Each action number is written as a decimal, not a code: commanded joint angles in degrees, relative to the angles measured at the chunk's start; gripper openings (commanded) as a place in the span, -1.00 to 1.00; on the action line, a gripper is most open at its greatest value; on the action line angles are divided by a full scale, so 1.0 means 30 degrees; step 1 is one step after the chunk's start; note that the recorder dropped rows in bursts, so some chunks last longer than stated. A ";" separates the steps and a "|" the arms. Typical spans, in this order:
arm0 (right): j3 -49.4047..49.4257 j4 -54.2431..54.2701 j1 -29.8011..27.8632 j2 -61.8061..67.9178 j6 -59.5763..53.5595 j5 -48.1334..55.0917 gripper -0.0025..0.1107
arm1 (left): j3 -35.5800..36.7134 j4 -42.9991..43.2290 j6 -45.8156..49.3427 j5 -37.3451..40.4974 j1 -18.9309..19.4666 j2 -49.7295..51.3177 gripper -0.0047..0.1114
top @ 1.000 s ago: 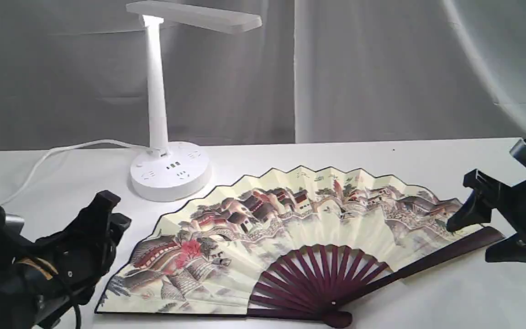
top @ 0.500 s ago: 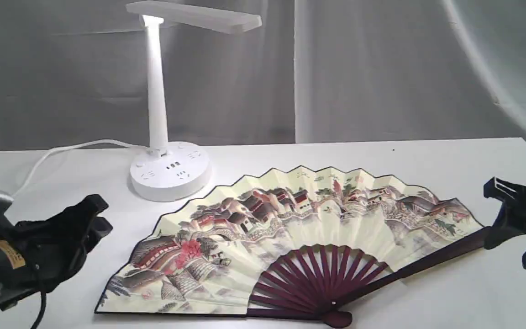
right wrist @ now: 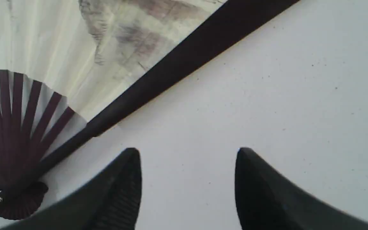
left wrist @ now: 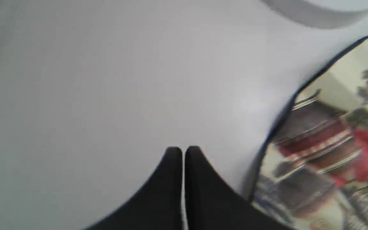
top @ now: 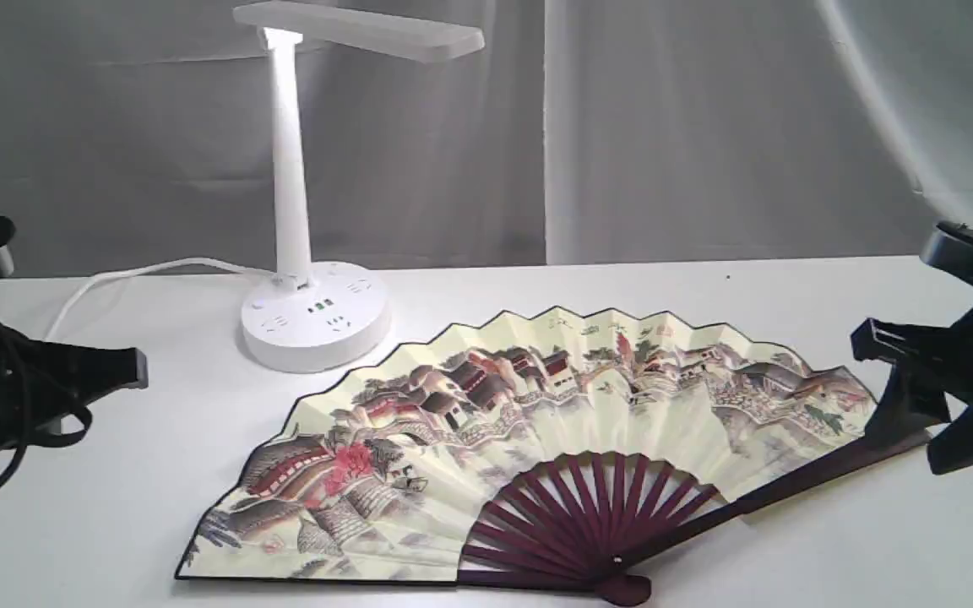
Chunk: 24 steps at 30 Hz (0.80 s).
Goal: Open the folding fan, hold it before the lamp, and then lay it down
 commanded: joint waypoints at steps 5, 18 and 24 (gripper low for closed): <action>-0.0090 -0.2167 0.1505 -0.0469 -0.0121 0.0538 -0.66 | -0.2914 -0.4385 0.7046 0.5391 0.0918 -0.0192 -0.92; -0.0090 -0.6952 0.1968 -0.2985 0.2742 0.0939 -0.75 | -0.3597 -0.9733 1.2251 0.7986 0.5267 -0.0224 -0.92; -0.0090 -0.6952 0.1968 -0.3786 0.2167 0.1076 -0.75 | -0.3597 -0.9468 1.2343 0.8149 0.5232 -0.0224 -0.92</action>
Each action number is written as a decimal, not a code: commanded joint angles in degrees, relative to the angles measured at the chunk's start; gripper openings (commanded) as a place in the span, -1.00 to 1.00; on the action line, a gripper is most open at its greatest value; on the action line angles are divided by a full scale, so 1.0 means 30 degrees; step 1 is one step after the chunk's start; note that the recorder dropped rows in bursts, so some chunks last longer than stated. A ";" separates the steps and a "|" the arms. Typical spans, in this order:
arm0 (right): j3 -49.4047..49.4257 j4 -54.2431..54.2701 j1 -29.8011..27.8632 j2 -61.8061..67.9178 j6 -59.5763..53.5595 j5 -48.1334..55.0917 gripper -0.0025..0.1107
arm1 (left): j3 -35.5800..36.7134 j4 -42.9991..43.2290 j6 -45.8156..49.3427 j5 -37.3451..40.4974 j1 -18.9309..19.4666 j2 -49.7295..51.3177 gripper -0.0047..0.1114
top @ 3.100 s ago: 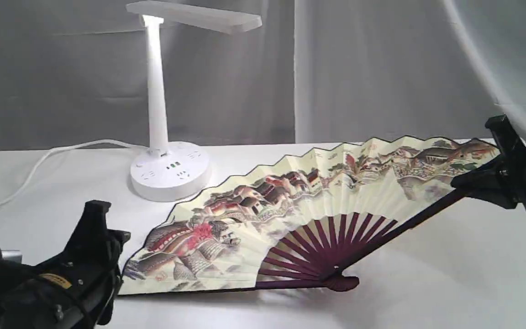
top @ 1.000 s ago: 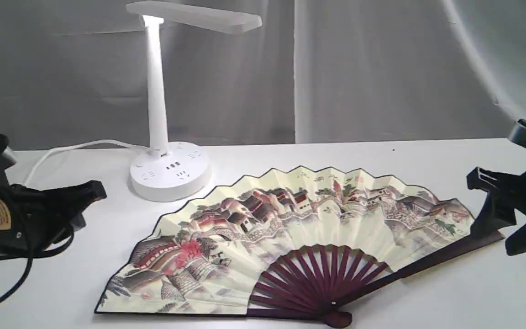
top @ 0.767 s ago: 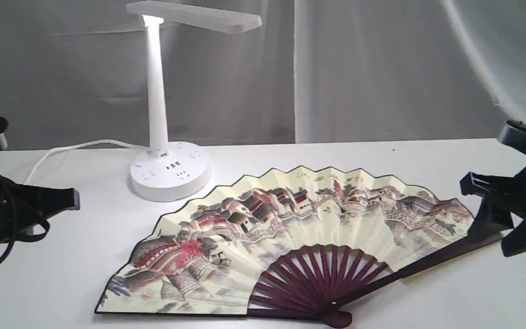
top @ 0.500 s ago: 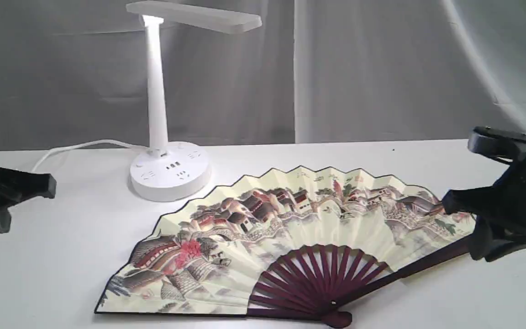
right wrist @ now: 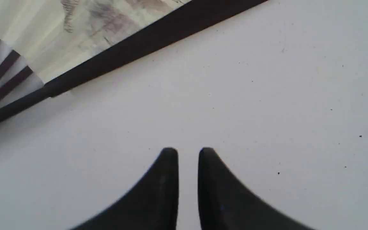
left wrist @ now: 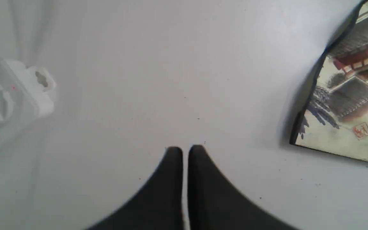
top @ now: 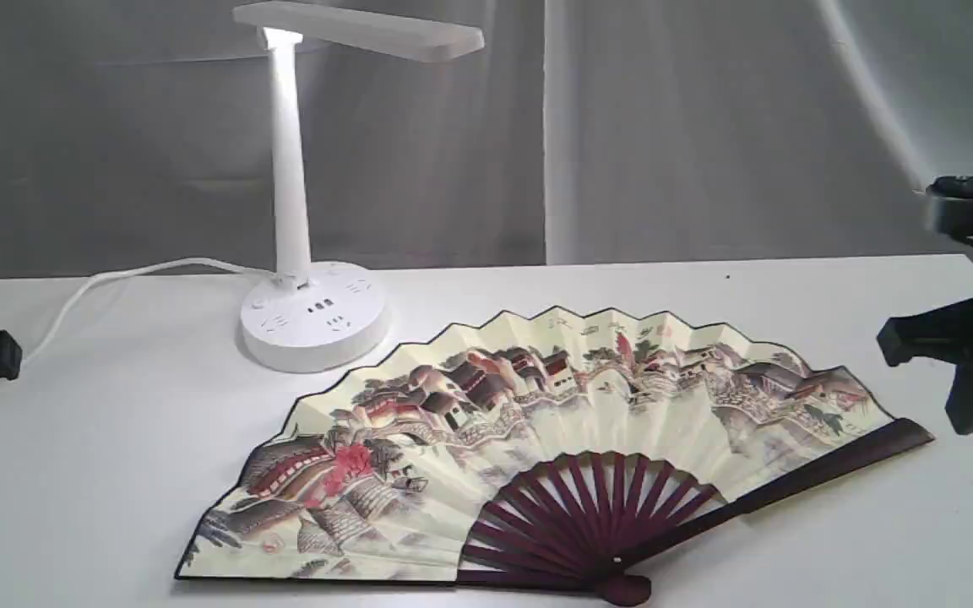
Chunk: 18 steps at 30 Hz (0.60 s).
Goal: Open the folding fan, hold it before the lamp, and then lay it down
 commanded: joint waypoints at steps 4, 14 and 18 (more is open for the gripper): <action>-0.0057 -0.0255 0.0042 -0.0672 -0.0213 0.0739 -0.78 | -0.0056 -0.0040 0.0183 0.0127 0.0025 -0.0178 -0.92; 0.1307 -0.1576 0.0042 -0.1688 -0.0856 -0.0077 -0.96 | -0.0056 -0.0040 0.0824 0.0178 0.0025 -0.0290 -0.92; 0.2279 -0.1798 0.0042 -0.2413 -0.0592 -0.1418 -0.96 | -0.0091 -0.0040 0.0997 0.0221 0.0025 -0.0290 -0.92</action>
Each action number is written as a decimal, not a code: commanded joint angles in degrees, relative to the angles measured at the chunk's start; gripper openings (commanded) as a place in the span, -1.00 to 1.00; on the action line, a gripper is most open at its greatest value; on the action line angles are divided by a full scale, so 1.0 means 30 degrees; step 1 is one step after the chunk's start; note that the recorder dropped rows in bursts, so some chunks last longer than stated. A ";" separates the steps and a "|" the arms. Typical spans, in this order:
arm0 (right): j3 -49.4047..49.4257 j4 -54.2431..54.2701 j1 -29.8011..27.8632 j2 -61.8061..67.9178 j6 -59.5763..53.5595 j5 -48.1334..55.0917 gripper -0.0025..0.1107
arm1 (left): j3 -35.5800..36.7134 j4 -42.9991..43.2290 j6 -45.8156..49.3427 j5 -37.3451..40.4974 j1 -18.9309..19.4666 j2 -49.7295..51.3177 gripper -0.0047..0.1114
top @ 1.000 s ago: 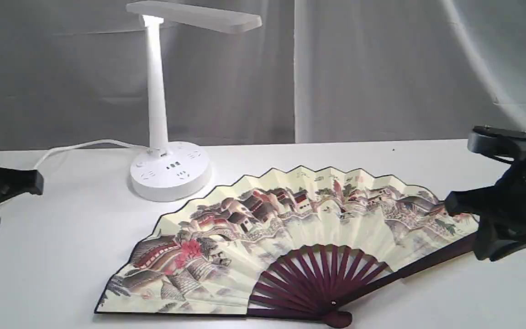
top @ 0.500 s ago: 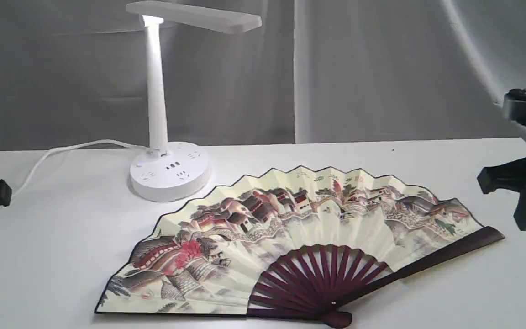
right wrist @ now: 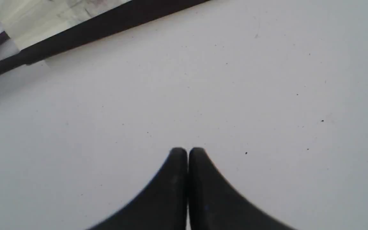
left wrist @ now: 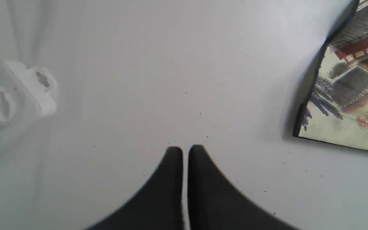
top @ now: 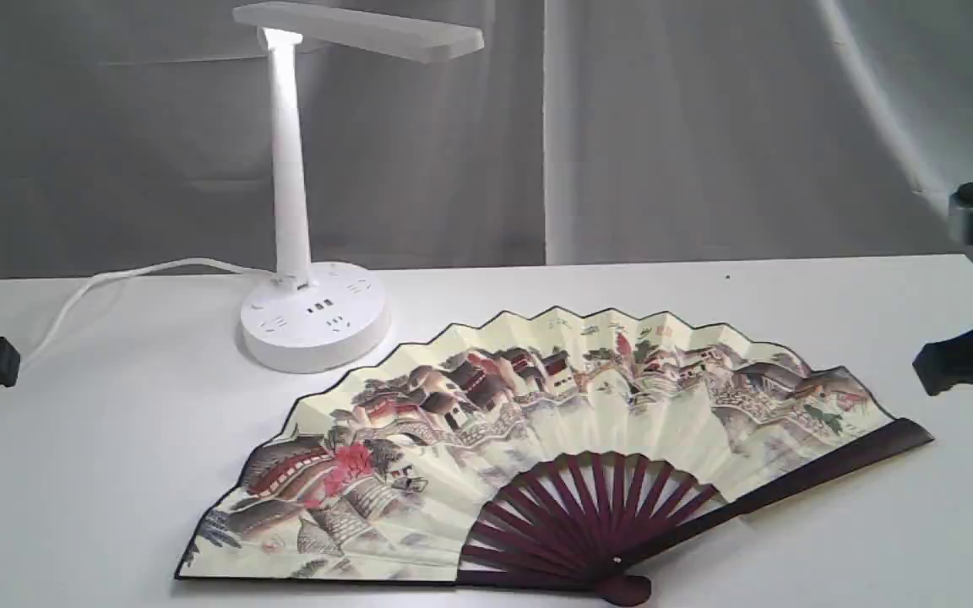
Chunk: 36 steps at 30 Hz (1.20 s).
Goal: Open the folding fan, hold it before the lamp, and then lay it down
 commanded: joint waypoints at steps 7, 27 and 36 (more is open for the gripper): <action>0.0825 -0.0317 0.0042 -0.0731 -0.0020 -0.1051 -0.96 | -0.0091 0.0013 0.0657 0.0091 0.0025 -0.0551 -0.92; 0.0825 -0.0262 0.0042 -0.4556 0.0018 -0.0891 -0.96 | -0.0057 0.1713 0.0448 0.0024 -0.1247 -0.6346 -0.92; 0.0825 -0.0231 0.0042 -0.7223 0.0113 -0.0633 -0.96 | -0.0057 0.2464 -0.0913 0.0176 -0.2218 -0.8888 -0.92</action>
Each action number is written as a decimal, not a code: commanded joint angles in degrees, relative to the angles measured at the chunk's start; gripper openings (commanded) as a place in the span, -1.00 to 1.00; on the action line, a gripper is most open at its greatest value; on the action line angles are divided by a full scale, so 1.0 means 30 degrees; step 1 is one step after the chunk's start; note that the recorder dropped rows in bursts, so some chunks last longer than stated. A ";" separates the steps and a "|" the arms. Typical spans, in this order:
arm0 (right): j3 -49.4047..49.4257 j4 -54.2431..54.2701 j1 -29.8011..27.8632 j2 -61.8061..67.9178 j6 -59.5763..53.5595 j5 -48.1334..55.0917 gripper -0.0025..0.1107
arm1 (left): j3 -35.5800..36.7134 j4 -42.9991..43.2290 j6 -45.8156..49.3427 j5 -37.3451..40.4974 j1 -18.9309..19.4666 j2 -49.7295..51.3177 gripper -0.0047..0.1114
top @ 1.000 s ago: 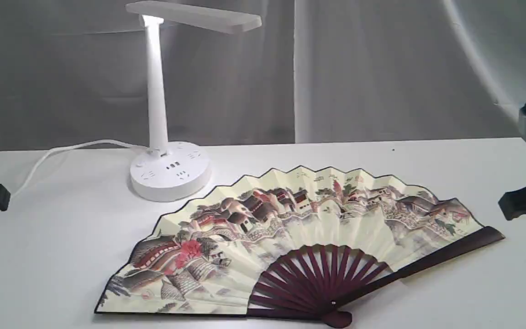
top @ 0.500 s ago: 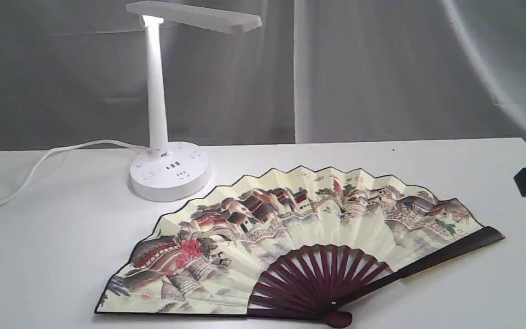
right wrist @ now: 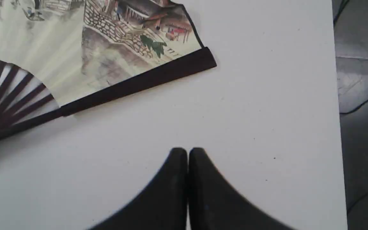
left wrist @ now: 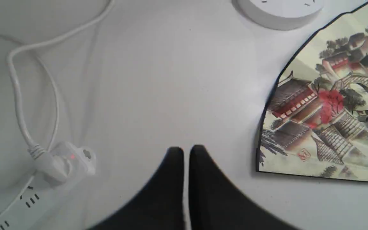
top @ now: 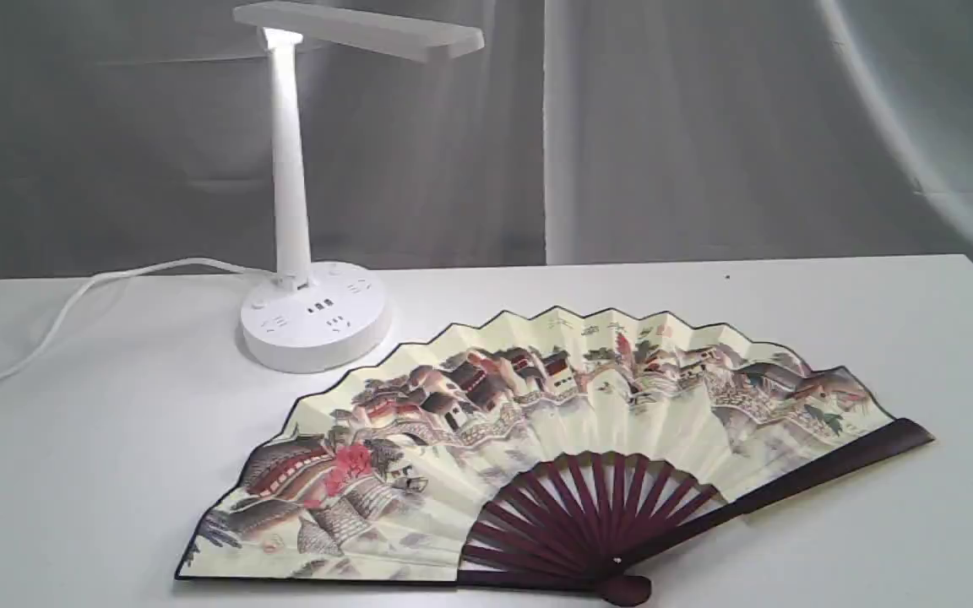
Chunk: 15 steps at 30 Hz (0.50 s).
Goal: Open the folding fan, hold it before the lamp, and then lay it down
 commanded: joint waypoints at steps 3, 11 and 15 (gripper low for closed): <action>0.0053 -0.0048 0.0042 -0.2307 0.0082 0.0300 -0.96 | -0.0057 0.0160 -0.0329 0.0045 -0.0122 -0.2259 -0.92; 0.0053 -0.0083 0.0042 -0.6477 -0.0007 0.1045 -0.96 | 0.0207 0.0202 -0.0283 0.1536 -0.0122 -0.6390 -0.92; 0.0053 -0.0083 0.0042 -0.8603 -0.0007 0.1468 -0.96 | 0.0730 0.0202 -0.0322 0.1594 -0.0122 -0.8626 -0.92</action>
